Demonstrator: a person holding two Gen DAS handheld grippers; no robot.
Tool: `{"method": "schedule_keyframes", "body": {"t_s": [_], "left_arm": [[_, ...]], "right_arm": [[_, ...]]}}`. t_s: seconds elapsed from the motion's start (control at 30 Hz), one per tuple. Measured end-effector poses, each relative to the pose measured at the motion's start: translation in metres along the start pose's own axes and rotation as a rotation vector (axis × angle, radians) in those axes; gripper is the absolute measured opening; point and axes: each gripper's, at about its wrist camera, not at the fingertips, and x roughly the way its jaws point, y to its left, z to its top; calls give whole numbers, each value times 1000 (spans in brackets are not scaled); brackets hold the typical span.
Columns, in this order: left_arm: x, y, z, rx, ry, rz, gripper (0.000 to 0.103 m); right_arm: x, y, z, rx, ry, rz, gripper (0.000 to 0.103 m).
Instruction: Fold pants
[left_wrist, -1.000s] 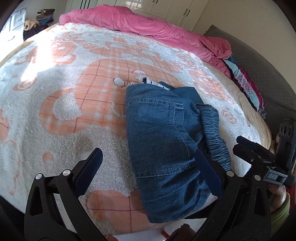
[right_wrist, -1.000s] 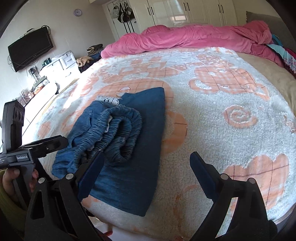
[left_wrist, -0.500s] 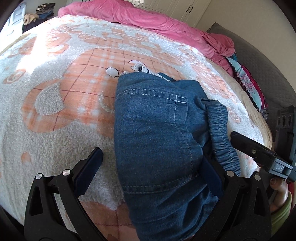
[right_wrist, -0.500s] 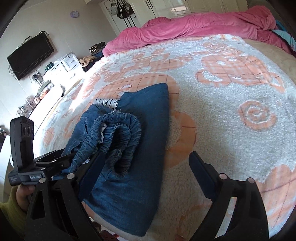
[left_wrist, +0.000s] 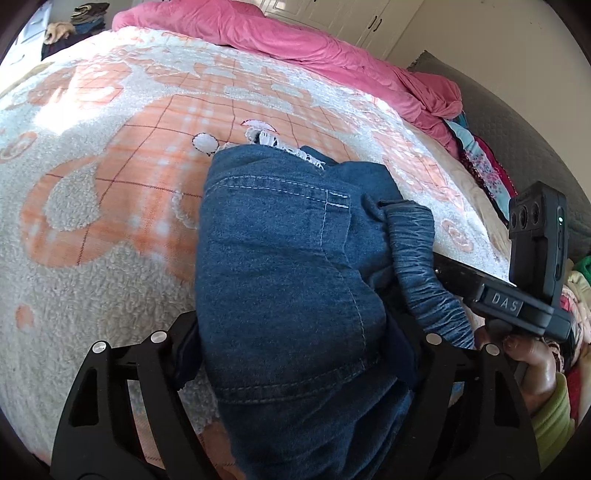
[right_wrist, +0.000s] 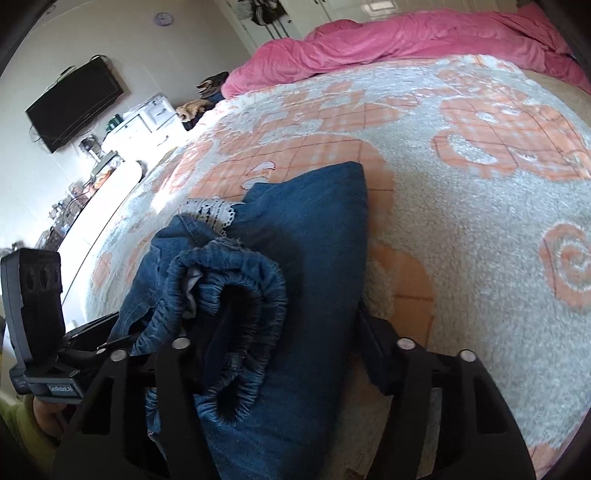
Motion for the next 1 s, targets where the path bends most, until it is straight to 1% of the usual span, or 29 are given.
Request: {"method": "schedule_keyframes", "body": {"t_s": [0.03, 0.07, 0.13, 0.17, 0.23, 0.27, 0.33, 0.4, 0.57, 0.8, 1.0], "left_arm": [[1, -1, 0, 1, -1, 4, 72], [1, -2, 0, 7, -1, 15, 70], [0, -7, 0, 21, -4, 21, 60], [-1, -10, 0, 31, -3, 19, 52], [-4, -17, 0, 67, -8, 37, 48], [-5, -20, 1, 79, -12, 39, 46], [-8, -18, 2, 68, -20, 28, 44], [-10, -17, 3, 59, -24, 21, 42], [-20, -17, 10, 54, -47, 0, 42], [-28, -12, 29, 47, -97, 11, 42], [-25, -9, 48, 45, -121, 24, 42]], "right_arm": [[1, 0, -1, 0, -4, 15, 46], [0, 0, -1, 3, -8, 46, 41], [-1, 2, -2, 3, -16, 72, 32], [-2, 5, -2, -7, -24, 70, 30], [-6, 12, -2, -37, -41, 59, 26], [-8, 16, -3, -56, -51, 49, 25], [-12, 21, -3, -75, -68, 40, 23], [-16, 22, -2, -77, -82, 50, 22], [-24, 29, 5, -89, -106, 60, 22], [-23, 40, 22, -118, -127, 64, 22], [-15, 44, 42, -140, -145, 63, 22]]}}
